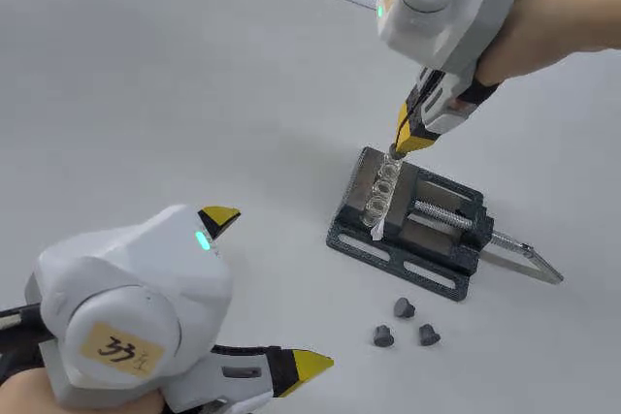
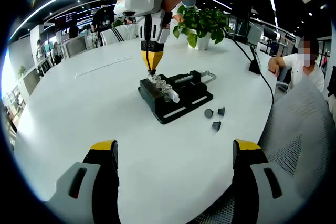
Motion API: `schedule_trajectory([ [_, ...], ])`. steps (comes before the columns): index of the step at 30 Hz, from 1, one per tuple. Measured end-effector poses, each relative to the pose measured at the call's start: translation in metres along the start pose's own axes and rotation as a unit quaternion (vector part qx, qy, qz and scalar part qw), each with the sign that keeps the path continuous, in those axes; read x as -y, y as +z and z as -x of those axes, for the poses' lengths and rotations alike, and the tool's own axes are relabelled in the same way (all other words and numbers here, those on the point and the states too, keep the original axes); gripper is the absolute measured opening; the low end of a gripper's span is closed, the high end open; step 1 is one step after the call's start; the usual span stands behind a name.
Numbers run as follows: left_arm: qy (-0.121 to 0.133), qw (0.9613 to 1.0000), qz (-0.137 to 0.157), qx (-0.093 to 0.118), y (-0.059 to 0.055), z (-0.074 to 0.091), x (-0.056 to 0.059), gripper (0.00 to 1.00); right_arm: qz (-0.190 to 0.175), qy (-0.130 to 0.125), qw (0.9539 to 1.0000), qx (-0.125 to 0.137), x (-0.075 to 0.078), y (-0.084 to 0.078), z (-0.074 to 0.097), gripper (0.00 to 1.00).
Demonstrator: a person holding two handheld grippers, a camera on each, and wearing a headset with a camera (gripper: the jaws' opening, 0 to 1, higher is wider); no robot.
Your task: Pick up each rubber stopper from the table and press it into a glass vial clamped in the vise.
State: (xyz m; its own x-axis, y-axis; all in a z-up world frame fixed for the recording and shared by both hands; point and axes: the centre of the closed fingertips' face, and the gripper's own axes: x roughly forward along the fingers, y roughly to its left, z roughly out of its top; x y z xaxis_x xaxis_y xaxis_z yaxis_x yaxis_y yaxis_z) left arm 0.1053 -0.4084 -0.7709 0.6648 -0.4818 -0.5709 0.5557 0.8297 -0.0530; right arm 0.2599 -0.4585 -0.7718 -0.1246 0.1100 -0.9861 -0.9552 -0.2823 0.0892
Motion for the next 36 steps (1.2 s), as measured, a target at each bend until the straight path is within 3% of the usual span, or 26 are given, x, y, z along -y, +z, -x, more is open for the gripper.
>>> schedule_trajectory([
  [19,0.001,1.0000,0.002,-0.002,-0.0013,-0.0004,-0.0009,0.89,0.016,-0.008,0.9997,-0.016,-0.0020,0.0009,-0.0012,0.00],
  [29,0.003,1.0000,-0.001,0.001,0.0000,0.0004,-0.0015,0.89,-0.010,-0.010,0.9999,0.009,-0.0002,-0.0005,-0.0013,0.00],
  [36,0.004,1.0000,-0.007,0.001,-0.0002,0.0009,-0.0014,0.88,0.001,-0.011,0.9999,0.003,-0.0007,-0.0008,0.0002,0.00],
])
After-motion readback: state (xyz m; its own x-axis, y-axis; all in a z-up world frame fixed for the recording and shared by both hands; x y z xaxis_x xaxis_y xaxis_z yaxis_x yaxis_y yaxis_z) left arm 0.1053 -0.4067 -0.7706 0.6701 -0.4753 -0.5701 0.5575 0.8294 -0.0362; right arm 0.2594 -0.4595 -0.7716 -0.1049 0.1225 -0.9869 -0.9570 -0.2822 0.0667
